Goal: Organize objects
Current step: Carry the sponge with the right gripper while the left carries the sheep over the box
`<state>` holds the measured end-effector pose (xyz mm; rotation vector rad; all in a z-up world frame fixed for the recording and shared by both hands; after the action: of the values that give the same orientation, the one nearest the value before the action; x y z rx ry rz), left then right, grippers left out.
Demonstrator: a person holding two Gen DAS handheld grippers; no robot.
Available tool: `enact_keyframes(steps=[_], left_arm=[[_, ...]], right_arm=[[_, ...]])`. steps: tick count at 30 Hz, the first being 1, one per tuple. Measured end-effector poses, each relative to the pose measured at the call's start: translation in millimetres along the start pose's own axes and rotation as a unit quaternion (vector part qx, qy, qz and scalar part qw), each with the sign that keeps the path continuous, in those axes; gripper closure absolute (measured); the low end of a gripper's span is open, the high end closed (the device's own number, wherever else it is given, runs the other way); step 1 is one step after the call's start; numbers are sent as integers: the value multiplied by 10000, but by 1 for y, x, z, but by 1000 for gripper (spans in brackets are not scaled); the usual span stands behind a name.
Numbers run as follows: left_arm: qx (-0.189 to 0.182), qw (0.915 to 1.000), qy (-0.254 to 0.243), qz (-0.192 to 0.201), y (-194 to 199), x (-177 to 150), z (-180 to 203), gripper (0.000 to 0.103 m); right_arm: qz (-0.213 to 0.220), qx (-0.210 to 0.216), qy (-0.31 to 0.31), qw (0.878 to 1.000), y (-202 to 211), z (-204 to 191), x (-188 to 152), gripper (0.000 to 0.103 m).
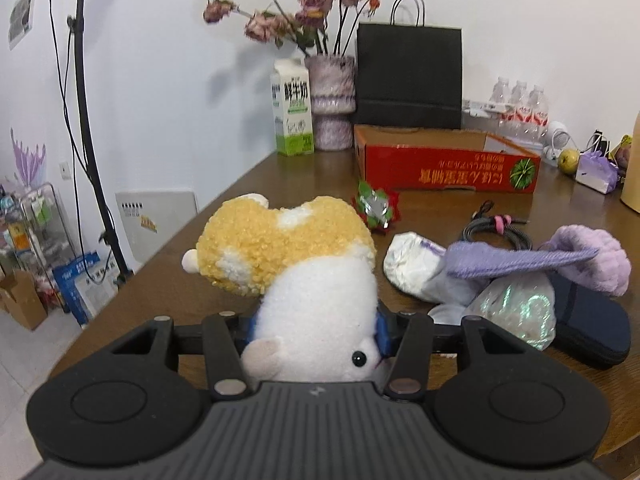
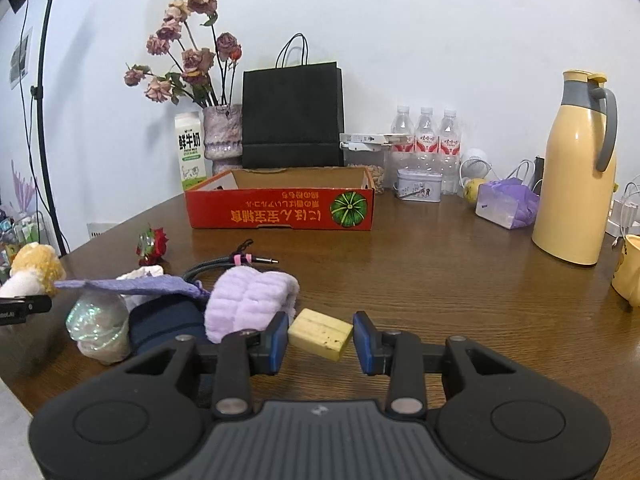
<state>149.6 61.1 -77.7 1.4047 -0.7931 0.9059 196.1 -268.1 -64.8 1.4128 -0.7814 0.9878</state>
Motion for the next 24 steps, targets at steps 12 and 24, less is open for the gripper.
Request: enact_keyframes(steps=[12, 24], left_arm=[[-379, 9984, -272, 327, 12, 36, 29, 52], [-673, 9949, -548, 508, -13, 78, 65, 52]], right_arm=[[213, 76, 90, 9997, 10, -19, 12, 69], [395, 169, 159, 9990, -10, -31, 40, 69]])
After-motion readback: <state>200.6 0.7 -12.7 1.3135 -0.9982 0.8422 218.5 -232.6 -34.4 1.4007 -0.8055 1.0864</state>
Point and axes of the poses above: each gripper's, at about its wrist camera, not at the fingertips, and y roughly against the way its jaws point, z to its right, x to its top, the point moved 9 cm from there along -y, roughly the way its jaws point, and after that the axes turned 10 degrees about -x, right-handed, at the moved point
